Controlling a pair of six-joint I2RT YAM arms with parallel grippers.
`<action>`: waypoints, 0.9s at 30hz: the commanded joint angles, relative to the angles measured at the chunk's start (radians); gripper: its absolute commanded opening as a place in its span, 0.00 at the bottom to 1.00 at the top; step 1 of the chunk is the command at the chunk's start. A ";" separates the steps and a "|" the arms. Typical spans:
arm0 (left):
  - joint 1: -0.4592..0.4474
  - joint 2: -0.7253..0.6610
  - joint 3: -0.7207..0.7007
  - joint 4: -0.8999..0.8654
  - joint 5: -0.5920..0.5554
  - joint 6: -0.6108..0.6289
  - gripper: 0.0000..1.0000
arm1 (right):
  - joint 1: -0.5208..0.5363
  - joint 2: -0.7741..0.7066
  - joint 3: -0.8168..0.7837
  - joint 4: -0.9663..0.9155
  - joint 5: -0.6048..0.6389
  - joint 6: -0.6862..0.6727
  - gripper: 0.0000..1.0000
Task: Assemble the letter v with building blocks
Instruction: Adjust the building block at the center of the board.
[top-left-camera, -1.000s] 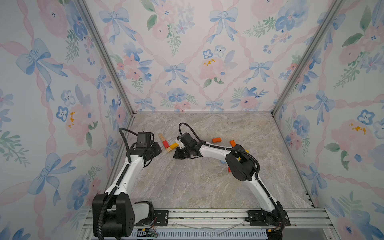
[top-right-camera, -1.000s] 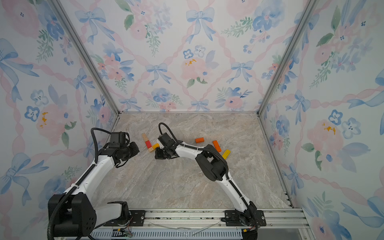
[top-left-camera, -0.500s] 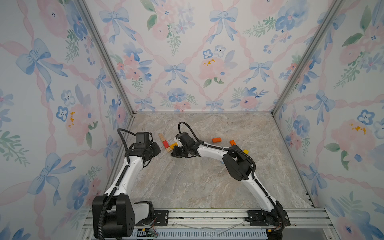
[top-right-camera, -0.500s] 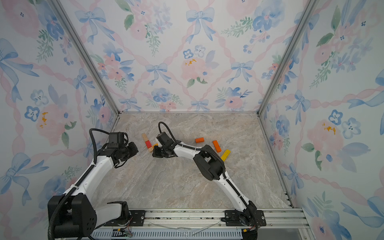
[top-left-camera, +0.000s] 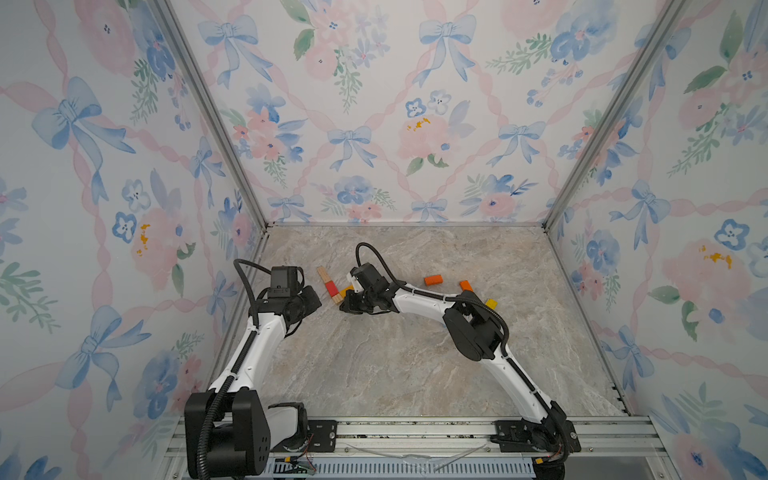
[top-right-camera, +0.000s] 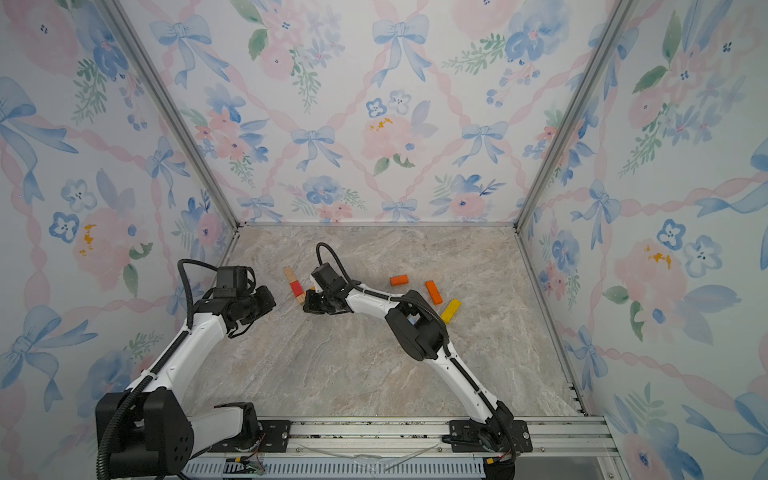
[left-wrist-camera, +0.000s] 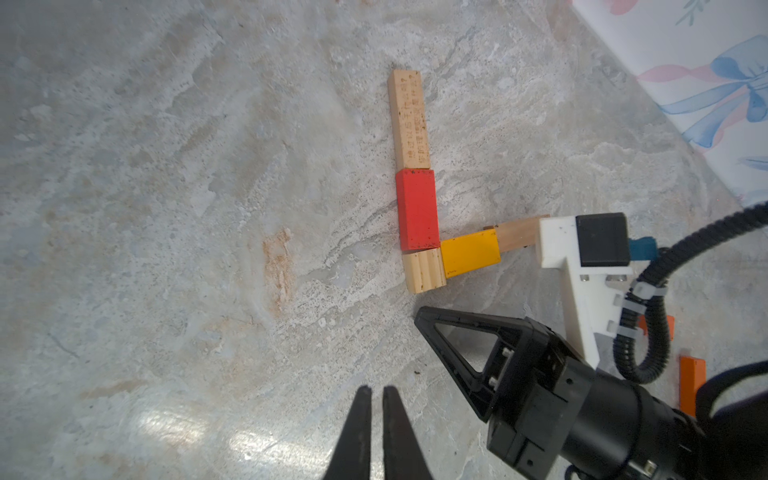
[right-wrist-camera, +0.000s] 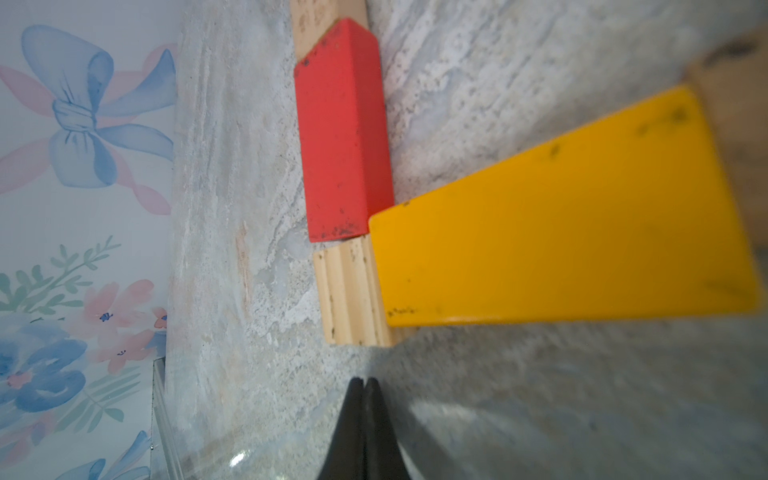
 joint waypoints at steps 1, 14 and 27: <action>0.008 -0.016 -0.017 -0.005 0.012 0.014 0.11 | -0.002 0.038 0.021 -0.023 0.033 0.012 0.00; 0.011 -0.014 -0.021 -0.006 0.015 0.013 0.11 | -0.007 0.057 0.041 -0.014 0.032 0.029 0.00; 0.012 -0.013 -0.023 -0.005 0.016 0.014 0.11 | -0.010 0.074 0.057 -0.014 0.032 0.038 0.00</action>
